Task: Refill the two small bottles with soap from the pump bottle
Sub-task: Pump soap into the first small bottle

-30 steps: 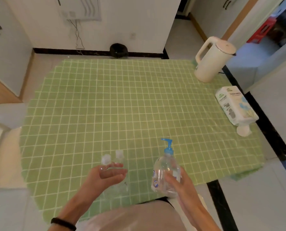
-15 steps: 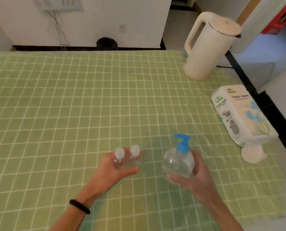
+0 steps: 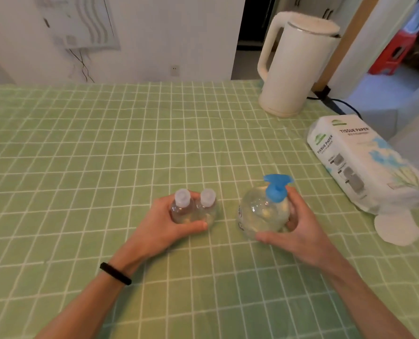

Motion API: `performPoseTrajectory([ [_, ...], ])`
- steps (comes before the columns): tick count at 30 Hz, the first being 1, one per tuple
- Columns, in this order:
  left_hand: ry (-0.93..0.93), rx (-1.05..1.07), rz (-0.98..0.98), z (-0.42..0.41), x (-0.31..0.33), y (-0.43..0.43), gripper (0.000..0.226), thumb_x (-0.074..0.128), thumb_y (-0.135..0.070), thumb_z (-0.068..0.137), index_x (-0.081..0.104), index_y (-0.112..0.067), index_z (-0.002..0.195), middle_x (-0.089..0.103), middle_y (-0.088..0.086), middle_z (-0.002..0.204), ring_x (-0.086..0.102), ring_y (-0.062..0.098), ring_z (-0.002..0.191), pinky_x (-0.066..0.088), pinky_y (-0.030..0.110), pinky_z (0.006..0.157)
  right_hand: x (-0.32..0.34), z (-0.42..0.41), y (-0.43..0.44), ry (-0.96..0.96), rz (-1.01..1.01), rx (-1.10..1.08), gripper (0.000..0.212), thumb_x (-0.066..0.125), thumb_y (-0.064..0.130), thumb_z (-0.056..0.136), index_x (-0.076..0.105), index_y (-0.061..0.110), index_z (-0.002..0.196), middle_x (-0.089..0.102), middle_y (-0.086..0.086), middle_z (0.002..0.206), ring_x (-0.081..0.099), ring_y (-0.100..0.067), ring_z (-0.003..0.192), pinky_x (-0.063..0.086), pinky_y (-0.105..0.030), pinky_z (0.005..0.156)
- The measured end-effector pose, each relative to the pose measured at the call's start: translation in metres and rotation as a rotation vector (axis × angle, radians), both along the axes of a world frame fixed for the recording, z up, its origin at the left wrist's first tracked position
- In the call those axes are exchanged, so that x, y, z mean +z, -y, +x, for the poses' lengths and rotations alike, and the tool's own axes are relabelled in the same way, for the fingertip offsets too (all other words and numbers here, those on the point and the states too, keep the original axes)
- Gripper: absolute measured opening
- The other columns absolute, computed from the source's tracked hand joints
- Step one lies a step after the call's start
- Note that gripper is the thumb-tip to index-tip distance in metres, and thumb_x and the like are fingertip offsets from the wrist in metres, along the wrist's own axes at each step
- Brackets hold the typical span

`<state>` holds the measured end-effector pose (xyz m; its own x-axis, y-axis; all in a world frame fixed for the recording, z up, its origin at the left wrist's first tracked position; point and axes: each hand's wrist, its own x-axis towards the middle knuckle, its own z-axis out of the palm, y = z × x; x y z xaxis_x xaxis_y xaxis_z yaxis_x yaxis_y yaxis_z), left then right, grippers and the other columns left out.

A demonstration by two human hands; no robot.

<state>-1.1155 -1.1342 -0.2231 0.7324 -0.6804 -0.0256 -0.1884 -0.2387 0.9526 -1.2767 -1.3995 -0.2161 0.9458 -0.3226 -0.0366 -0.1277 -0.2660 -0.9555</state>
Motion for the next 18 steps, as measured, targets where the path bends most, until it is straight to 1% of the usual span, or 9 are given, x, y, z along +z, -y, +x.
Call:
performPoseTrajectory([
  [3,0.058,-0.016,-0.021,-0.002,-0.001,-0.001,0.051,0.092,-0.020,0.076,0.075,-0.023,0.125,0.078,-0.011,0.125,0.075,0.008,0.115,0.056,0.021,0.100,-0.007,0.002,0.002,0.068,-0.021,0.037,0.099,0.104,0.042,0.060,0.053,0.036,0.144,0.072,0.001,0.133,0.073,-0.023,0.119,0.060,-0.035,0.099],
  [5,0.089,-0.039,-0.033,-0.005,0.001,-0.001,0.057,0.091,-0.023,0.076,0.072,-0.027,0.130,0.075,-0.016,0.130,0.071,0.003,0.120,0.052,0.011,0.098,-0.011,0.002,0.002,0.101,-0.017,0.050,0.099,0.103,0.036,0.062,0.052,0.035,0.147,0.072,0.002,0.135,0.073,-0.021,0.121,0.060,-0.033,0.101],
  [7,0.091,-0.029,-0.022,-0.007,0.004,-0.002,0.068,0.089,-0.028,0.075,0.066,-0.028,0.139,0.073,-0.017,0.134,0.069,0.001,0.123,0.050,0.009,0.099,-0.011,0.001,0.003,0.098,-0.028,0.088,0.099,0.101,0.029,0.066,0.049,0.037,0.149,0.070,0.007,0.140,0.071,-0.016,0.126,0.058,-0.029,0.104],
  [10,0.066,-0.020,0.024,-0.013,0.009,-0.009,0.073,0.087,-0.015,0.082,0.057,-0.027,0.148,0.072,-0.014,0.136,0.068,0.004,0.125,0.049,0.026,0.112,-0.003,-0.008,0.001,0.062,-0.058,0.126,0.105,0.103,0.024,0.068,0.043,0.041,0.152,0.065,0.020,0.145,0.064,-0.004,0.133,0.053,-0.026,0.111],
  [12,0.057,-0.006,0.033,-0.020,0.013,-0.015,0.076,0.084,-0.014,0.086,0.050,-0.028,0.153,0.066,-0.009,0.145,0.063,0.008,0.133,0.045,0.035,0.118,0.006,-0.017,-0.001,0.034,-0.072,0.041,0.119,0.101,0.031,0.067,0.032,0.028,0.164,0.048,0.014,0.163,0.051,-0.007,0.146,0.041,-0.038,0.125],
  [13,0.051,0.020,0.020,-0.026,0.015,-0.019,0.078,0.083,-0.018,0.086,0.047,-0.024,0.156,0.061,-0.005,0.150,0.060,0.010,0.137,0.044,0.038,0.120,0.011,-0.025,-0.003,0.028,-0.091,-0.024,0.121,0.099,0.036,0.068,0.030,0.025,0.166,0.042,0.012,0.167,0.046,-0.009,0.150,0.037,-0.042,0.128],
  [15,0.044,0.100,-0.041,-0.039,0.019,-0.030,0.080,0.080,-0.028,0.084,0.046,-0.018,0.156,0.058,-0.002,0.153,0.059,0.011,0.138,0.047,0.039,0.118,0.020,-0.045,-0.011,0.075,-0.120,-0.166,0.100,0.093,0.042,0.075,0.043,0.025,0.160,0.050,0.015,0.158,0.051,-0.004,0.142,0.041,-0.041,0.123],
  [16,0.055,0.141,-0.076,-0.048,0.021,-0.037,0.075,0.078,-0.030,0.084,0.050,-0.018,0.153,0.060,-0.003,0.149,0.063,0.011,0.133,0.051,0.039,0.114,0.024,-0.056,-0.017,0.128,-0.119,-0.231,0.080,0.089,0.045,0.079,0.054,0.028,0.149,0.059,0.019,0.149,0.059,0.001,0.131,0.048,-0.039,0.116],
  [18,0.108,0.209,-0.124,-0.066,0.023,-0.046,0.053,0.076,-0.025,0.089,0.057,-0.022,0.139,0.067,-0.001,0.136,0.070,0.012,0.120,0.058,0.039,0.105,0.029,-0.072,-0.028,0.224,-0.131,-0.317,0.036,0.081,0.046,0.088,0.071,0.034,0.121,0.074,0.022,0.119,0.069,0.008,0.104,0.058,-0.032,0.099],
])
